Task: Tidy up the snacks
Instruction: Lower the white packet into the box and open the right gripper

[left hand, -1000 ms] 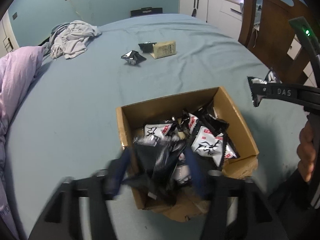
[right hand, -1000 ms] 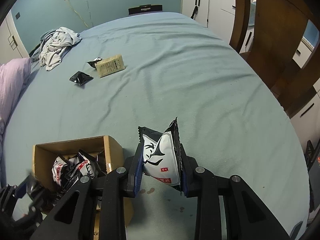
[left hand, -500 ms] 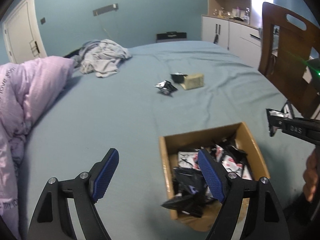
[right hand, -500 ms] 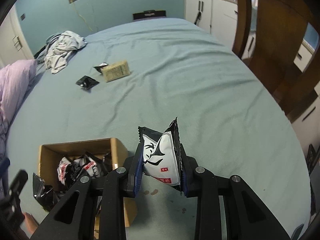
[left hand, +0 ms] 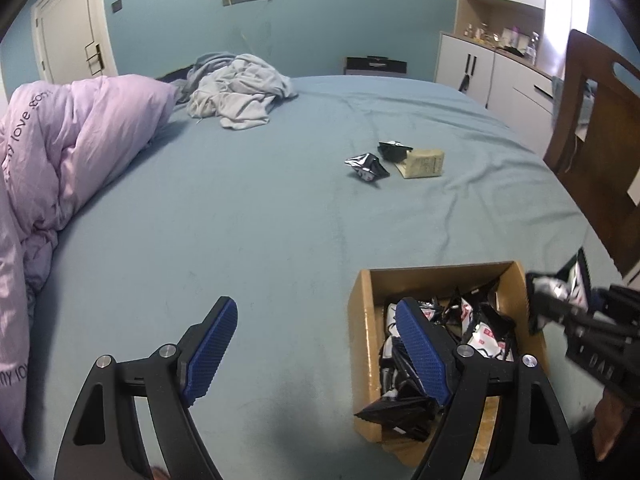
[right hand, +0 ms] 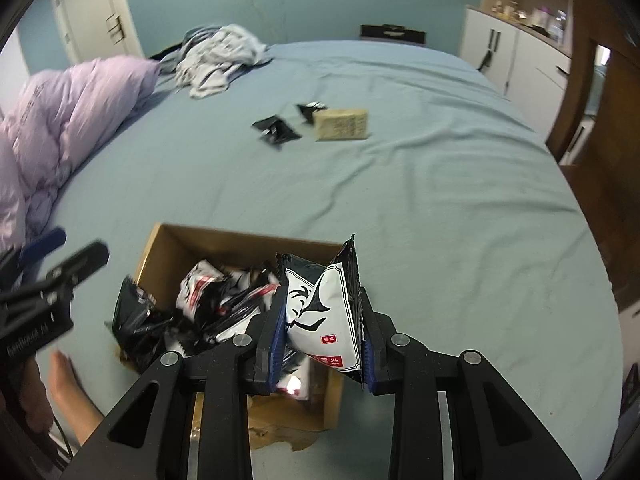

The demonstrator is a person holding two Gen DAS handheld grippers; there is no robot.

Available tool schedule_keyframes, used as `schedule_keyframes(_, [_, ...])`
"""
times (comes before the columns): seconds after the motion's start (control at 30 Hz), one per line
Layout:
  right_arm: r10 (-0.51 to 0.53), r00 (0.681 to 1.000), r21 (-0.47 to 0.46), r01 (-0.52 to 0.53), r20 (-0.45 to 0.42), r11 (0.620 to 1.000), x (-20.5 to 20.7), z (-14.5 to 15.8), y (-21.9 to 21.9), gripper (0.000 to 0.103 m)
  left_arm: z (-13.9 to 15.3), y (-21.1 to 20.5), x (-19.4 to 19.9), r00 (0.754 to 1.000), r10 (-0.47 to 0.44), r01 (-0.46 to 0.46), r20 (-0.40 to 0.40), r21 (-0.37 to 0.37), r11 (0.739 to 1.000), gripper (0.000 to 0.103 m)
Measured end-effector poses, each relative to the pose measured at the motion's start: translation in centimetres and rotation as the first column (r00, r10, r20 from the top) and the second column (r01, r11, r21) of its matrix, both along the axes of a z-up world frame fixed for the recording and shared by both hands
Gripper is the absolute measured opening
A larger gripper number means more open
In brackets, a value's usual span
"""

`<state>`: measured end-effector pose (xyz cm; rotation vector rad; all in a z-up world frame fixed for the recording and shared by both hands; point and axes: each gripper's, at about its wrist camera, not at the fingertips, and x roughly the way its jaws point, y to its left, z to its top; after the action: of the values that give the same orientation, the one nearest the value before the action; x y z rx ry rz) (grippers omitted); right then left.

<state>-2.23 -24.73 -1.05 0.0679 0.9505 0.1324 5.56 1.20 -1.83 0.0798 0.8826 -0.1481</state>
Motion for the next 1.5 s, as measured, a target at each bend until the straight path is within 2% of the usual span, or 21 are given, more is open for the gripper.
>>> schedule_keyframes(0.13, [0.046,0.998,-0.049,-0.048,-0.049,0.998,0.9,-0.7,1.0,0.029,-0.2,-0.1,0.0,1.000,-0.003,0.003,-0.005,0.001,1.000,0.082])
schedule_keyframes(0.37, [0.080,0.992,-0.067,-0.086,-0.095,0.994,2.2,-1.1,2.2,0.029,-0.3,-0.5,-0.1,1.000,-0.017,0.017,-0.004,0.019,1.000,0.082])
schedule_keyframes(0.5, [0.085,0.984,-0.013,-0.088,-0.158,0.996,2.5,-1.9,1.9,0.030,-0.3,-0.5,-0.1,1.000,-0.017,0.017,-0.011,0.020,1.000,0.082])
schedule_keyframes(0.67, [0.093,0.969,0.119,-0.067,-0.229,0.991,3.7,-2.7,0.5,0.034,-0.4,-0.6,-0.1,1.000,-0.019,0.019,-0.015,0.028,0.999,0.082])
schedule_keyframes(0.8, [0.066,0.979,0.179,-0.032,-0.192,0.983,3.8,-2.1,-0.7,0.035,-0.5,-0.7,-0.1,1.000,-0.023,0.023,-0.014,0.034,0.999,0.082])
schedule_keyframes(0.93, [0.042,0.992,0.282,-0.007,-0.120,0.959,3.2,-0.7,-2.4,0.035,-0.6,-0.7,-0.1,1.000,-0.024,0.024,-0.015,0.039,0.999,0.082])
schedule_keyframes(1.0, [-0.004,0.997,0.309,0.027,-0.076,0.951,2.7,-0.1,-3.4,0.036,-0.6,-0.7,-0.1,1.000,-0.022,0.023,-0.016,0.038,0.999,0.082])
schedule_keyframes(1.13, [-0.057,0.997,0.374,0.072,-0.050,0.925,1.7,-0.1,-5.1,0.059,-0.6,-0.7,0.0,1.000,-0.023,0.023,-0.015,0.040,0.999,0.082])
schedule_keyframes(1.27, [-0.087,0.995,0.468,0.100,-0.048,0.878,0.8,-0.9,-6.1,0.060,-0.6,-0.6,0.0,1.000,-0.023,0.024,-0.015,0.043,0.999,0.082])
schedule_keyframes(1.33, [-0.151,0.988,0.524,0.148,-0.038,0.839,0.5,-1.8,-7.0,0.060,-0.6,-0.6,0.0,1.000,-0.022,0.023,-0.015,0.044,0.999,0.082])
schedule_keyframes(1.37, [-0.189,0.981,0.513,0.184,-0.043,0.838,0.5,-2.2,-7.2,0.064,-0.6,-0.6,0.0,1.000,-0.022,0.022,-0.015,0.044,0.999,0.082])
schedule_keyframes(1.4, [-0.215,0.975,0.474,0.211,-0.047,0.855,0.5,-2.5,-7.2,0.067,-0.6,-0.6,0.0,1.000,-0.021,0.022,-0.014,0.042,0.999,0.082])
schedule_keyframes(1.5, [-0.217,0.976,0.374,0.206,-0.013,0.904,0.5,-2.1,-6.6,0.069,-0.5,-0.7,-0.1,1.000,-0.023,0.024,-0.011,0.044,0.999,0.082])
